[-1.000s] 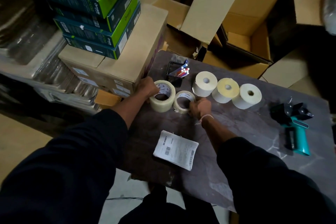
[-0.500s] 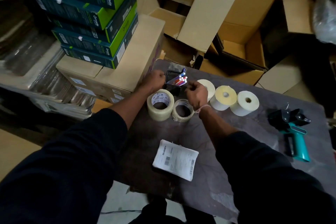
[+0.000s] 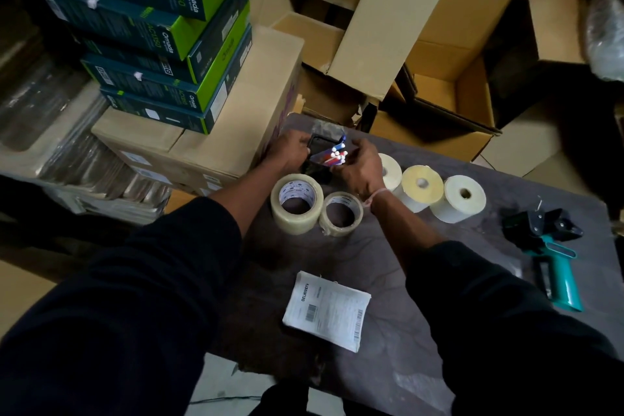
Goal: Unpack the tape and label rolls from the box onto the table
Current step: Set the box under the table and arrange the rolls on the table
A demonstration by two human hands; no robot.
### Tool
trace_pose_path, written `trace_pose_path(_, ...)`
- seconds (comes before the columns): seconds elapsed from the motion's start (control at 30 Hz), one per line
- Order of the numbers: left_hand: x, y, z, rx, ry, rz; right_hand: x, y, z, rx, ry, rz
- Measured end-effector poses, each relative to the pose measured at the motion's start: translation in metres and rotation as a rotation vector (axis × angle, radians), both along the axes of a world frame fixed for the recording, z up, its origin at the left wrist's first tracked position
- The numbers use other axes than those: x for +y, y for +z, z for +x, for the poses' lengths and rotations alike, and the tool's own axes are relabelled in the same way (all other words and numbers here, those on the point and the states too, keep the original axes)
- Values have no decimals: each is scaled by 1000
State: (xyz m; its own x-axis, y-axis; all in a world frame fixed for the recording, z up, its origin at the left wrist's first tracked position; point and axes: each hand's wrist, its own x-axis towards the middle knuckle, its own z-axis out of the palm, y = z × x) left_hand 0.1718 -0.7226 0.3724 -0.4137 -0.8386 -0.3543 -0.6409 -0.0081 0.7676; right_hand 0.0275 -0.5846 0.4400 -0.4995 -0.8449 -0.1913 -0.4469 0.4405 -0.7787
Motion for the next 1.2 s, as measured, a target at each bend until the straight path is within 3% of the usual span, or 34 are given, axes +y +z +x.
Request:
trace_pose_path(0.33, -5, -7, 4, 127, -52, 104, -28, 16, 12, 49, -105, -64)
trace_pose_path(0.5, 12, 32, 9, 37, -211, -103, -25, 7, 0, 47, -111, -43)
trace_pose_path(0.63, 20, 55, 4, 184, -265, -168, -18, 11, -5, 106, 51, -3)
trace_pose_path(0.73, 22, 64, 3, 139, -304, -188, -18, 10, -6, 96, 91, -25)
trace_pose_path(1.0, 29, 77, 8, 117, -197, -185, -8, 19, -6, -29, -1, -60)
trace_pose_path(1.2, 63, 99, 10, 185, -96, -409, 25, 22, -3, 95, -46, -49)
